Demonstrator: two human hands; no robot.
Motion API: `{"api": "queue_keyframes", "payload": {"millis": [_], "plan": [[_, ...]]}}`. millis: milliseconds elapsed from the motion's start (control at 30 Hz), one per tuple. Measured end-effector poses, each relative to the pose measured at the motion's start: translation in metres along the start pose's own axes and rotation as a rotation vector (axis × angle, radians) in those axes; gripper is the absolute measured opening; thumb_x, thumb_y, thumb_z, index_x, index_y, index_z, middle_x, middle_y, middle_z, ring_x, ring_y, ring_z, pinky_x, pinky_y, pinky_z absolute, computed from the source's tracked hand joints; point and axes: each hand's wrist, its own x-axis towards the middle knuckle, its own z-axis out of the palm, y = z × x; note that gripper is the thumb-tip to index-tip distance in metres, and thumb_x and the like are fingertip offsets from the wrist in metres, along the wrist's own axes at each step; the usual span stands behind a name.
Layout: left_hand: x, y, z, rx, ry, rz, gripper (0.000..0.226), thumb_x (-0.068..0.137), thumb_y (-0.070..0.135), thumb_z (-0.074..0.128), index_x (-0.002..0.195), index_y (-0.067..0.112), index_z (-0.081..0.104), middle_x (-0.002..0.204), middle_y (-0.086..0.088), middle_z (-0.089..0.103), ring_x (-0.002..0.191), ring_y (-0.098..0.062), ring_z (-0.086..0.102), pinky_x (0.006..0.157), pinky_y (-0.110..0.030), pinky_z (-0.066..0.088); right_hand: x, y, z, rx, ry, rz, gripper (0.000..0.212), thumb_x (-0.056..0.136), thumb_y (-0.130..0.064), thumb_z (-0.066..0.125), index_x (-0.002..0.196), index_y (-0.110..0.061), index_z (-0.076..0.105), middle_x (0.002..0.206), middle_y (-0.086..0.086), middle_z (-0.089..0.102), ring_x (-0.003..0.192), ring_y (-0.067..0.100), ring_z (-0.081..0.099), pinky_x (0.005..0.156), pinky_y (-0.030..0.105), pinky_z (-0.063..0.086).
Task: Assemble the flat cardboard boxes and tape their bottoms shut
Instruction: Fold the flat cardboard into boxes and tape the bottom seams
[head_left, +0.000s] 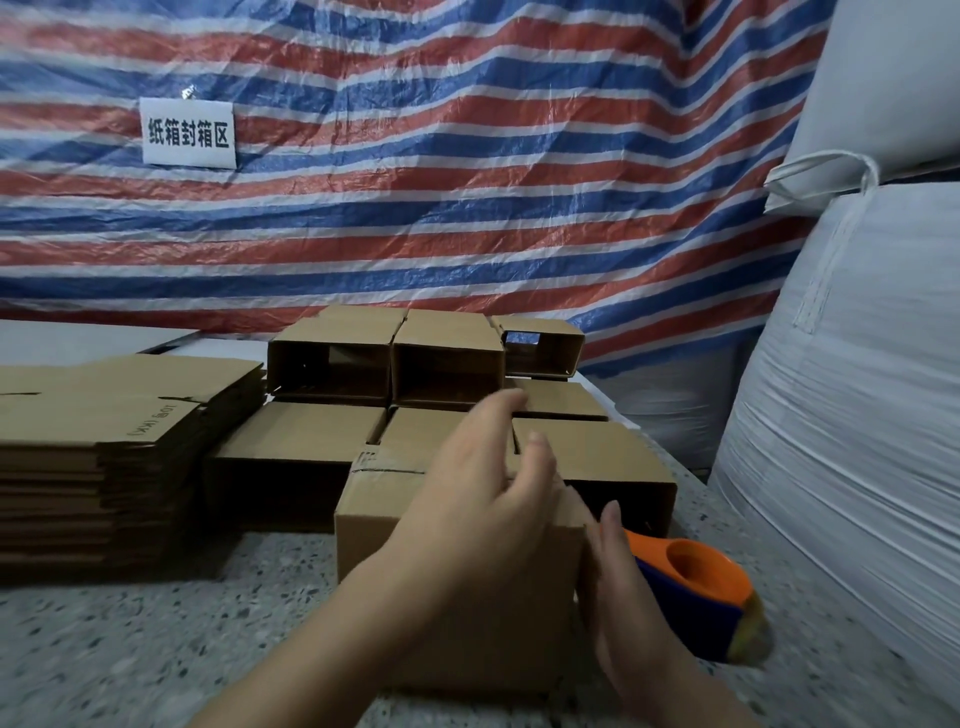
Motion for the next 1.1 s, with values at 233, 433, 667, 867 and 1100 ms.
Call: {"api": "queue_keyframes", "payload": {"millis": [233,433,667,867,1100], "plan": [[-0.031,-0.061,-0.050,-0.016,0.417,-0.145,0.058,0.090,0.060,0.030,0.140,0.033,0.043,0.133,0.015,0.049,0.123,-0.004,0.046,0.098,-0.033,0.042,-0.025,0.022,-0.093,-0.374,-0.052,-0.152,0.081,0.073,-0.086,0.039,0.145,-0.053,0.022,0.138,-0.044,0.028,0.143,-0.008,0.022,0.105,0.011,0.026],[-0.064,-0.087,-0.039,-0.374,0.216,-0.445,0.058,0.079,0.068,0.032,0.129,0.044,0.049,0.129,0.018,0.057,0.119,-0.002,0.052,0.095,-0.028,0.044,-0.038,0.035,-0.088,-0.301,0.003,-0.212,0.051,0.093,-0.066,0.039,0.141,-0.051,0.045,0.133,-0.010,0.065,0.124,0.012,0.060,0.100,0.038,0.053],[-0.040,-0.083,-0.064,-0.325,0.122,-0.635,0.016,0.098,0.043,0.050,0.087,0.047,0.061,0.084,0.021,0.070,0.081,0.002,0.064,0.064,-0.022,0.040,-0.008,-0.026,-0.073,-0.690,0.135,0.014,0.084,0.088,-0.074,0.039,0.107,0.002,0.069,0.102,0.022,0.071,0.097,0.038,0.068,0.091,0.052,0.052],[-0.040,-0.096,-0.057,-0.320,-0.027,-0.931,0.035,0.096,0.044,0.057,0.085,0.013,0.070,0.091,-0.007,0.071,0.081,-0.017,0.066,0.059,-0.025,0.044,0.016,0.009,-0.076,-0.762,0.146,0.445,0.073,0.099,-0.064,0.039,0.142,-0.006,0.051,0.126,0.008,0.064,0.113,0.025,0.060,0.089,0.032,0.048],[-0.050,-0.106,-0.058,-0.359,0.064,-0.964,0.051,0.098,0.055,0.044,0.124,0.013,0.059,0.114,-0.006,0.060,0.094,-0.019,0.055,0.075,-0.032,0.043,-0.007,0.011,-0.086,-0.542,0.233,0.490,0.052,0.101,-0.060,0.038,0.120,-0.017,0.062,0.110,0.005,0.067,0.110,0.026,0.062,0.106,0.048,0.046]]}}
